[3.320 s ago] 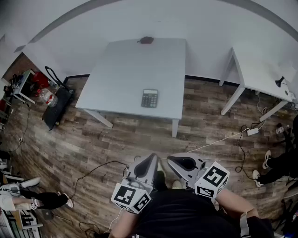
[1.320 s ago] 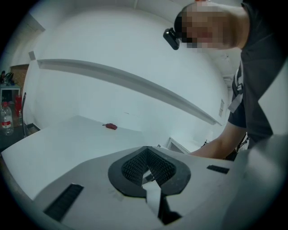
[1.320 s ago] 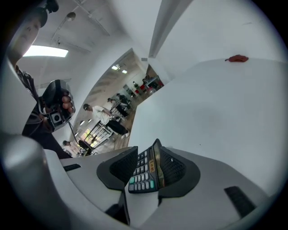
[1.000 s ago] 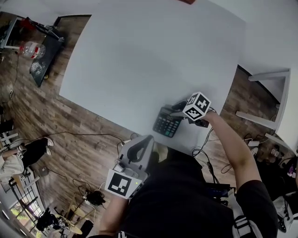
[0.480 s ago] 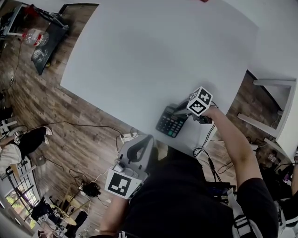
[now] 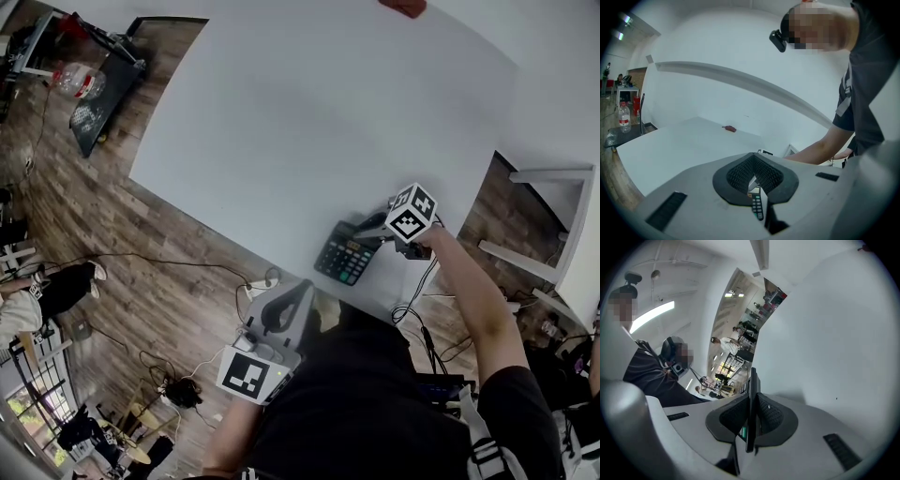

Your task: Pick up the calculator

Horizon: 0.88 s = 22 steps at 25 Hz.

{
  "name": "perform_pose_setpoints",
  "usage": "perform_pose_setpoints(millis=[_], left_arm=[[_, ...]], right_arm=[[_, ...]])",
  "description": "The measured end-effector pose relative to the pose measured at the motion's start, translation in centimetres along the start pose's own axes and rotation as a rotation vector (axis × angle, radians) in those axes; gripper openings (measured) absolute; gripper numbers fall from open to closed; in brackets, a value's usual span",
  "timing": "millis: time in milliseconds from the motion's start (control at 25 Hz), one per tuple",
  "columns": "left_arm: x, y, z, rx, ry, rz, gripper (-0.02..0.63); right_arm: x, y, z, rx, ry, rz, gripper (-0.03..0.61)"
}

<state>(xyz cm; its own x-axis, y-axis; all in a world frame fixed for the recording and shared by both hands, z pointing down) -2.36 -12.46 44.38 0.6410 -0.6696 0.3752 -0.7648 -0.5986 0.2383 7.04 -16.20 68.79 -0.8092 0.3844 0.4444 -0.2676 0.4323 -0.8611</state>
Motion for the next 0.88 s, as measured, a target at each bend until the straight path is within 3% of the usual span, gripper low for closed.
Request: perform_pose_setpoints(millis=[520, 880], left_arm=[[-2.7, -0.5, 0.4, 0.029, -0.078, -0.043, 0.005], [-6.6, -0.3, -0.4, 0.042, -0.116, -0.070, 0.006]], right_arm=[[-3.7, 7.5, 2.1, -0.034, -0.223, -0.017, 0.051], [-3.4, 12.0, 1.5, -0.012, -0.351, -0.031, 0.052]])
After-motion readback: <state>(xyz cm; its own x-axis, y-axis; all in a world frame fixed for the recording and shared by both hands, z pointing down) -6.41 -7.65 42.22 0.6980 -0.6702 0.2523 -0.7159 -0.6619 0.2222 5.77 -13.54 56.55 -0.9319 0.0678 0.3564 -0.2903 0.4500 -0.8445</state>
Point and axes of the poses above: the fingertips, and each gripper's own axes: x forward along the fingers, y to its left, z out of its top, the point moved 1 cm from there along -x, backward along the fingers, and after that the axes turned 7 degrees about x, right-handed, at the moved point
